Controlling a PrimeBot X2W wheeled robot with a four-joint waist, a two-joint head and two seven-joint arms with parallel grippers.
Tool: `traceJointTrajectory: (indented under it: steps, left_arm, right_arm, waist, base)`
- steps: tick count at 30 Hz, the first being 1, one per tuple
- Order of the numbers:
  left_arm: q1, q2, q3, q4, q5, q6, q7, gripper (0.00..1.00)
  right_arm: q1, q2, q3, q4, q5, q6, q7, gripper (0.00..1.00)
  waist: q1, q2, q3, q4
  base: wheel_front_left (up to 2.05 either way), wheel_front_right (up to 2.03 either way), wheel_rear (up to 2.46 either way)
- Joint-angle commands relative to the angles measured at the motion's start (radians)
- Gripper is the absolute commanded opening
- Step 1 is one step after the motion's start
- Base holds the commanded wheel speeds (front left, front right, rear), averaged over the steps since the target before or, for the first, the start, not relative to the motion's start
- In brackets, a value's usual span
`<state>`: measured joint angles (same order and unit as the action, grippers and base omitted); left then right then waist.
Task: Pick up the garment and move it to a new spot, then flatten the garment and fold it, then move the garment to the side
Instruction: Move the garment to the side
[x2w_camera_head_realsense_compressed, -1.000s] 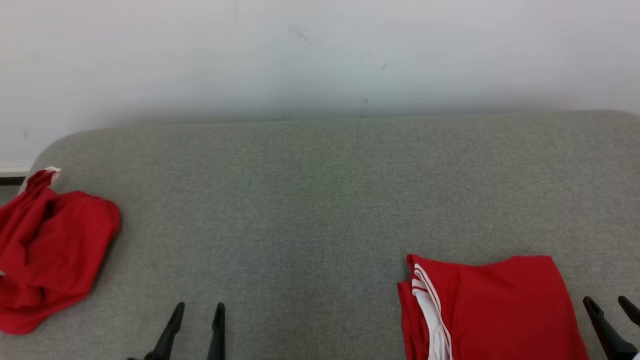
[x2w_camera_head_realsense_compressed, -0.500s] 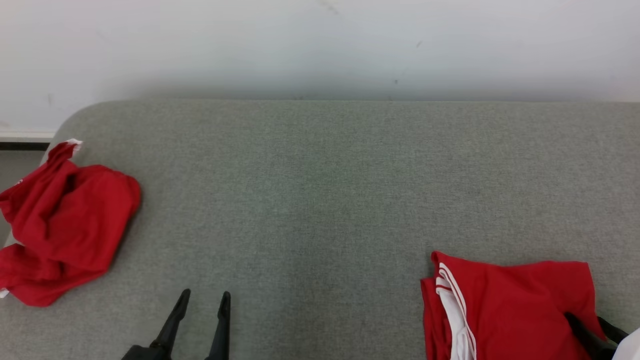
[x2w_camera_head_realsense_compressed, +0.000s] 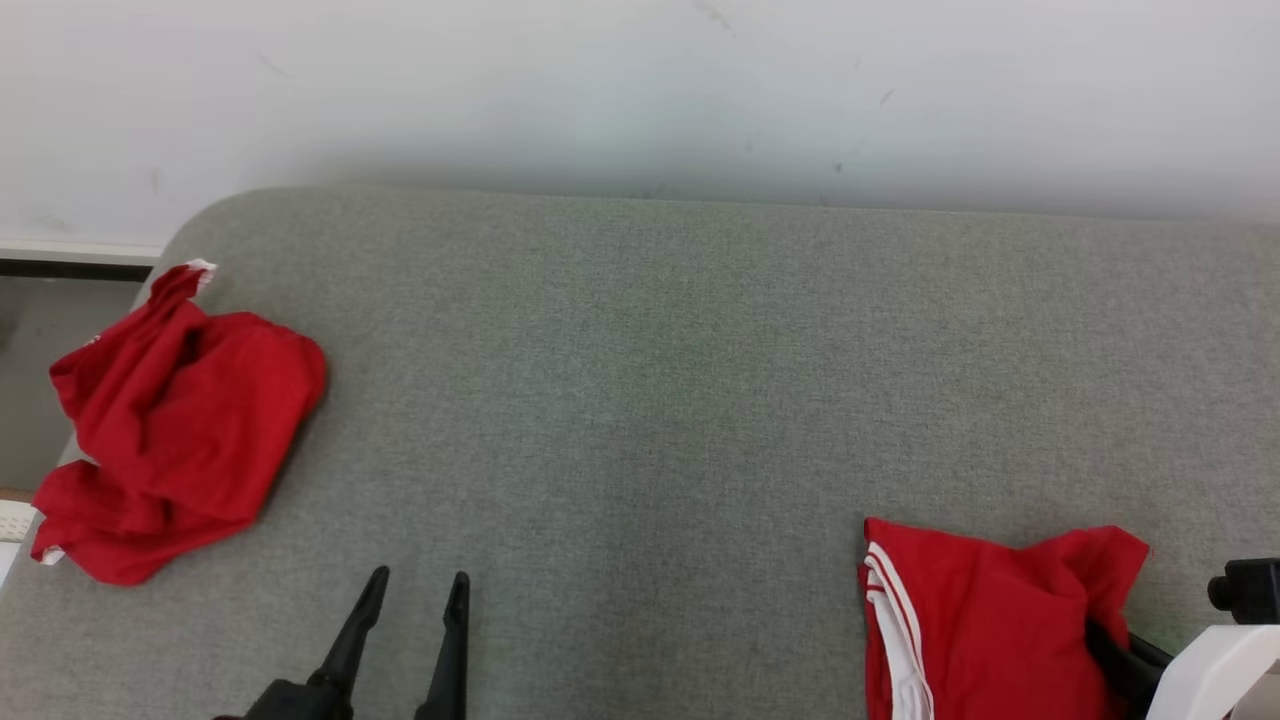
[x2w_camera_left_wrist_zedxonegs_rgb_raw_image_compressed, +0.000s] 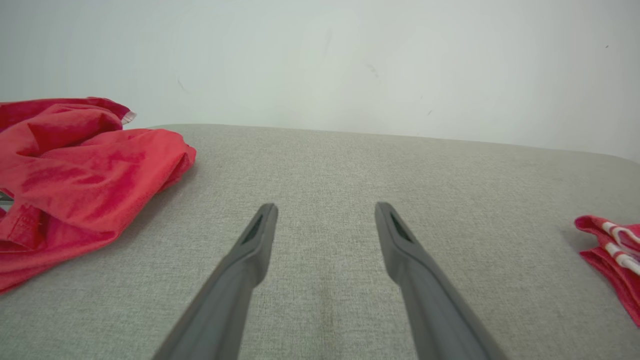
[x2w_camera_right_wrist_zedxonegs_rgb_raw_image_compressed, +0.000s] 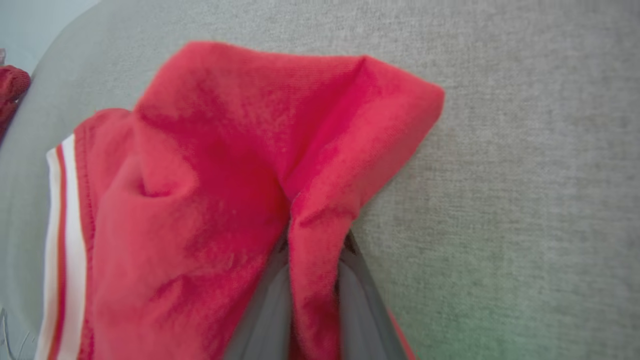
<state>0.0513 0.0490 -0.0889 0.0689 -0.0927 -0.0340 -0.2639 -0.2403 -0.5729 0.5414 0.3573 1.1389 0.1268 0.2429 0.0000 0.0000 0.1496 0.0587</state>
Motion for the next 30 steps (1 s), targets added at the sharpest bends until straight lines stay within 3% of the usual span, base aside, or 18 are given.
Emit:
traceJointTrajectory:
  steps: [1,12,20,30]
  left_arm:
    - [0.008,0.003,0.0,0.001,-0.013,0.003,0.0,1.0]
    - [-0.012,0.003,-0.014,-0.021,-0.011,0.006,0.0,1.0]
    - [-0.091,0.022,-0.016,-0.041,0.038,-0.033,0.0,1.0]
    - [-0.177,0.05,-0.038,-0.063,0.068,-0.06,0.0,1.0]
  right_arm:
    - [-0.01,-0.001,0.01,-0.003,0.006,0.006,-0.005,0.0]
    - [-0.154,-0.089,0.097,0.008,-0.031,0.004,-0.123,0.0]
    - [-0.318,-0.108,0.066,0.162,-0.093,0.004,-0.217,0.0]
    - [-0.469,-0.171,-0.008,0.38,-0.132,0.003,-0.281,0.0]
  waist:
    - [0.0,0.0,0.0,-0.001]
    - [0.0,0.0,0.032,-0.074]
    - [0.0,0.0,0.143,-0.149]
    - [0.0,0.0,0.267,-0.146]
  base:
    - [0.0,0.0,0.0]
    - [0.0,0.0,0.0]
    - [0.0,0.0,0.0]
    - [0.0,0.0,0.0]
